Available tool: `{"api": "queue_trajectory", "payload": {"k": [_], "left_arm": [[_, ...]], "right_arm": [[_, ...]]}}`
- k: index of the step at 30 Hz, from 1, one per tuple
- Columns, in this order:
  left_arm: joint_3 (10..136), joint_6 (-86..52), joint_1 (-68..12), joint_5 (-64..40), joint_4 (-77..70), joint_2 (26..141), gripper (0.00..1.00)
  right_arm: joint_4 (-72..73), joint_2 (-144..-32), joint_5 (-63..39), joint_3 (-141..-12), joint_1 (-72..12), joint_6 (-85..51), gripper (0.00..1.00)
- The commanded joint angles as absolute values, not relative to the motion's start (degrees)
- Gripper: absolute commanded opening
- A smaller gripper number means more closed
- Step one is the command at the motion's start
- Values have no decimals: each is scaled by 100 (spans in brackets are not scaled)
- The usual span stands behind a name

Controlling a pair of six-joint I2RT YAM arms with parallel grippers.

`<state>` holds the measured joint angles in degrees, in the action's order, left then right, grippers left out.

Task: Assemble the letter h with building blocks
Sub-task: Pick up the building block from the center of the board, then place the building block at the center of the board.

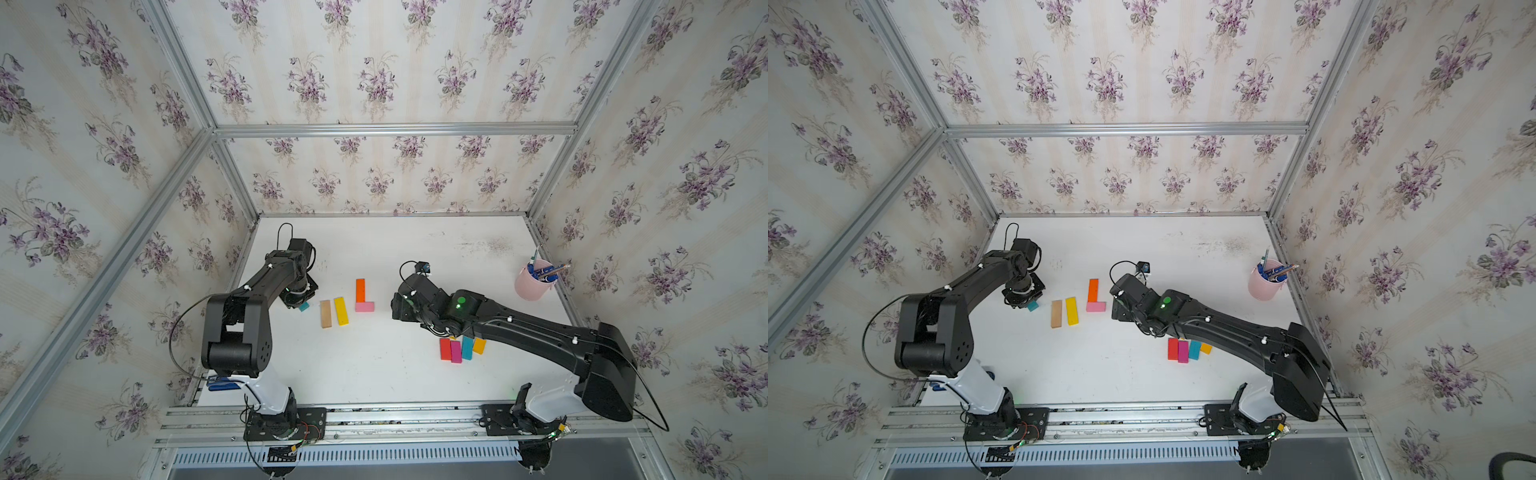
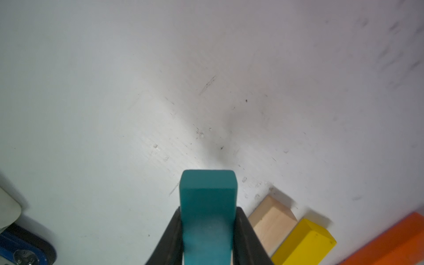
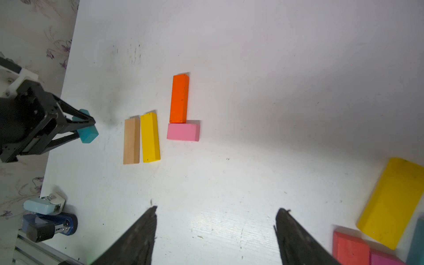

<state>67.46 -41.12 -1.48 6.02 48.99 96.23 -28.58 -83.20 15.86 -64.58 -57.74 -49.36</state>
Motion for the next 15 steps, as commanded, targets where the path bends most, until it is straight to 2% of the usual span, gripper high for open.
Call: {"api": "queue_trajectory", "payload": {"k": [1,6,10,15], "left_arm": [[6776,-3842,-210,708,5166,9186,0],[6983,-3554,-948,710,5435,8505,0],[6974,-3290,-2333,655,5351,8332,0],[6831,-3268,-3939,560,5108,8813,0]], "right_arm": [[-2908,-8075,1777,-6398,-5657,-5001,81],[-3129,-7551,1854,-6169,-5424,-5014,81],[-3227,-7038,1834,-5810,-5171,-5054,81],[-3493,-6580,1754,-5475,-4731,-5002,80]]}}
